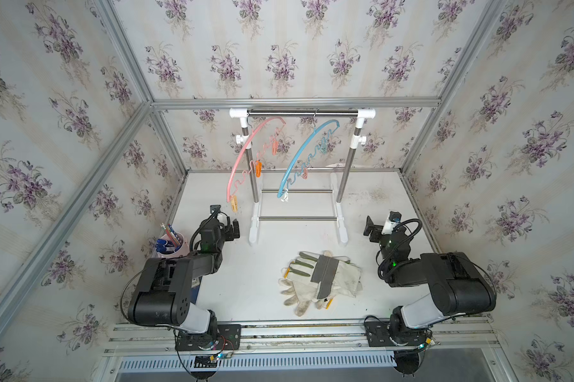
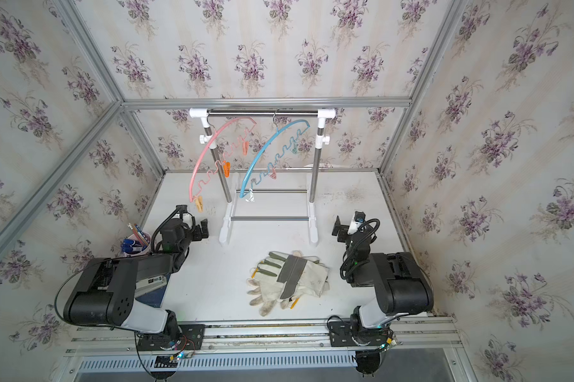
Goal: Clip the gloves onto a hanger to dry
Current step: Pick up the glove from the center of the board.
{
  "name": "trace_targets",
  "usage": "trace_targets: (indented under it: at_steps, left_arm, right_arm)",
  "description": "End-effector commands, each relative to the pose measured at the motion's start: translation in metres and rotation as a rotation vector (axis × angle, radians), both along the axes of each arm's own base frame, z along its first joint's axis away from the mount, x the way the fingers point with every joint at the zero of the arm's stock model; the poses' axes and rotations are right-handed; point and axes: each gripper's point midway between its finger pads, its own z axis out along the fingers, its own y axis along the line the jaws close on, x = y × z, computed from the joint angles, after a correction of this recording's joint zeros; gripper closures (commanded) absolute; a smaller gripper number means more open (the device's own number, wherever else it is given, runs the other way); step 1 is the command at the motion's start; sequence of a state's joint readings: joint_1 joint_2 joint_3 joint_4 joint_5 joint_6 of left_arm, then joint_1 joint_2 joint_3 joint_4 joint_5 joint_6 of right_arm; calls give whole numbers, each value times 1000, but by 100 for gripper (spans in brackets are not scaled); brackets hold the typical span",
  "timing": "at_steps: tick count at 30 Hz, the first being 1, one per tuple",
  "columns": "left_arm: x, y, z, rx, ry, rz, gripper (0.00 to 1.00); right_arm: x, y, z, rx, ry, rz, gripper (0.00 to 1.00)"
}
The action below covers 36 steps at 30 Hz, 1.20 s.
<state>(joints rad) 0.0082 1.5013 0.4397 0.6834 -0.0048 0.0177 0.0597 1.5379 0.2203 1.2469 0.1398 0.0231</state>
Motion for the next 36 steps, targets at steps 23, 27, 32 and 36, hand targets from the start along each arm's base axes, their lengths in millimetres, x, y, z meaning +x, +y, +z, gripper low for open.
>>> trace_targets:
  at_steps: [23, 27, 32, 36]
  left_arm:
    - [-1, 16, 27, 13, -19, 96, 0]
    - [-19, 39, 88, -92, -57, 298, 0]
    - [-54, 46, 94, -383, 113, 559, 0]
    - [-59, -8, 105, -460, 135, 314, 0]
  right_arm:
    - [1, -22, 35, 18, -21, -151, 0]
    - [-5, -49, 56, 354, 165, -425, 0]
    - [-23, -13, 72, 472, 292, -238, 7]
    - [-59, 17, 82, 564, 342, -87, 8]
